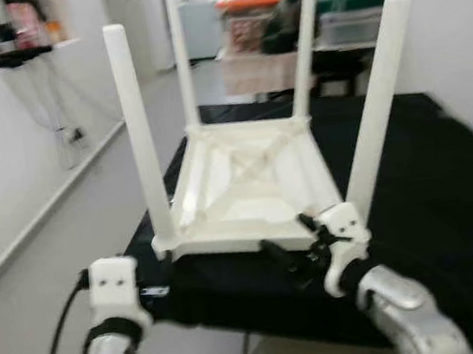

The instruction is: Building children table

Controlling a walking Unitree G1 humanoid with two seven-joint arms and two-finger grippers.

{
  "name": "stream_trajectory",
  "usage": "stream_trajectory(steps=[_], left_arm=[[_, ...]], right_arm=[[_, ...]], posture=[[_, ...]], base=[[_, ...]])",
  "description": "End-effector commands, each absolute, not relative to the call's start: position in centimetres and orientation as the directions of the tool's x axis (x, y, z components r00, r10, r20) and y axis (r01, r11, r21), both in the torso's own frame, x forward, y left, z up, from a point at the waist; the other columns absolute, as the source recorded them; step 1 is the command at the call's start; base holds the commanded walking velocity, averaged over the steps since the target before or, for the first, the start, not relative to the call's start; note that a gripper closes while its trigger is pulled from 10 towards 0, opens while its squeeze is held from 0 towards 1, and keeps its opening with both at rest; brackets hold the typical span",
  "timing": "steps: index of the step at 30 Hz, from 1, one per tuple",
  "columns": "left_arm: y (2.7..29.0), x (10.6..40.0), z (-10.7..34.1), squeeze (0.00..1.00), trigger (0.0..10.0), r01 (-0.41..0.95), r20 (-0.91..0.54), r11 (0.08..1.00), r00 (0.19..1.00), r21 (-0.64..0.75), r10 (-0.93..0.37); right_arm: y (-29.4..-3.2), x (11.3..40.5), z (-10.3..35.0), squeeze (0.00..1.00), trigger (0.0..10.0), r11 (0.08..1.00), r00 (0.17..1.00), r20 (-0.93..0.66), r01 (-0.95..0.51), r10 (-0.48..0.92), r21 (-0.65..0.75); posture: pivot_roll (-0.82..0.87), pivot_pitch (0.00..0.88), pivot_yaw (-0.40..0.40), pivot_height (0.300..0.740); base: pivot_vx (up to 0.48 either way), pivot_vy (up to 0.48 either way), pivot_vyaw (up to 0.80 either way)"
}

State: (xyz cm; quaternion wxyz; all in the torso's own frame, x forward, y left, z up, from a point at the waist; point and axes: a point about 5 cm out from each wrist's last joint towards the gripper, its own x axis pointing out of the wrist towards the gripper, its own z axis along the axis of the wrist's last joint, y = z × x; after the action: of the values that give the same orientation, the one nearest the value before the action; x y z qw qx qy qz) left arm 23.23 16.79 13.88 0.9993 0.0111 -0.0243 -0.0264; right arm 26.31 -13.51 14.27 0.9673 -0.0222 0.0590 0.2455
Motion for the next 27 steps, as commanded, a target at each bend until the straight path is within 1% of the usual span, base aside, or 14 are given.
stream_trajectory(steps=[1,3,6,12,17,21,27], left_arm=[[17.02,23.34,13.86,0.0,10.0,0.051,0.05,0.998,0.997,0.027,-0.053],[16.96,23.39,13.88,0.0,10.0,0.058,0.052,0.998,0.997,0.028,-0.059],[16.91,23.44,13.9,0.0,10.0,0.065,0.053,0.997,0.996,0.029,-0.066],[17.23,23.68,13.84,0.0,10.0,0.059,0.044,0.998,0.997,0.021,-0.06],[17.2,23.85,13.96,0.0,10.0,0.075,0.051,0.997,0.996,0.02,-0.076],[17.22,23.9,14.01,0.0,10.0,0.076,0.053,0.997,0.996,0.025,-0.078],[17.09,23.81,14.18,0.0,10.0,0.085,0.062,0.995,0.994,0.056,-0.088]], right_arm=[[-13.35,26.42,14.27,0.0,10.0,0.879,0.873,-0.122,-0.476,0.472,-0.011],[-13.38,26.45,14.2,0.0,10.0,0.88,0.874,-0.123,-0.475,0.47,-0.018],[-13.26,26.43,14.2,0.0,10.0,0.877,0.871,-0.117,-0.481,0.478,-0.002],[-13.37,26.62,13.92,0.0,10.0,0.889,0.882,-0.133,-0.458,0.452,-0.015],[-13.35,26.63,13.77,0.0,10.0,0.892,0.884,-0.148,-0.452,0.444,-0.024],[-13.31,26.62,13.86,0.0,10.0,0.894,0.887,-0.125,-0.448,0.444,0.002],[-13.41,26.68,14.04,0.0,10.0,0.901,0.895,-0.106,-0.434,0.433,0.016]], posture=[[-0.03,0.0,-0.022,0.74],[-0.03,0.0,-0.023,0.74],[-0.03,0.0,-0.022,0.74],[-0.03,0.0,-0.019,0.74],[-0.03,0.0,-0.015,0.74],[-0.03,0.0,-0.011,0.74],[-0.03,0.0,-0.009,0.74]], base=[[0.0,0.0,0.0],[0.0,0.0,0.44],[0.0,0.0,0.0],[0.0,0.0,0.0],[0.0,0.48,0.0],[0.0,0.452,-0.8],[0.0,0.0,0.0]])
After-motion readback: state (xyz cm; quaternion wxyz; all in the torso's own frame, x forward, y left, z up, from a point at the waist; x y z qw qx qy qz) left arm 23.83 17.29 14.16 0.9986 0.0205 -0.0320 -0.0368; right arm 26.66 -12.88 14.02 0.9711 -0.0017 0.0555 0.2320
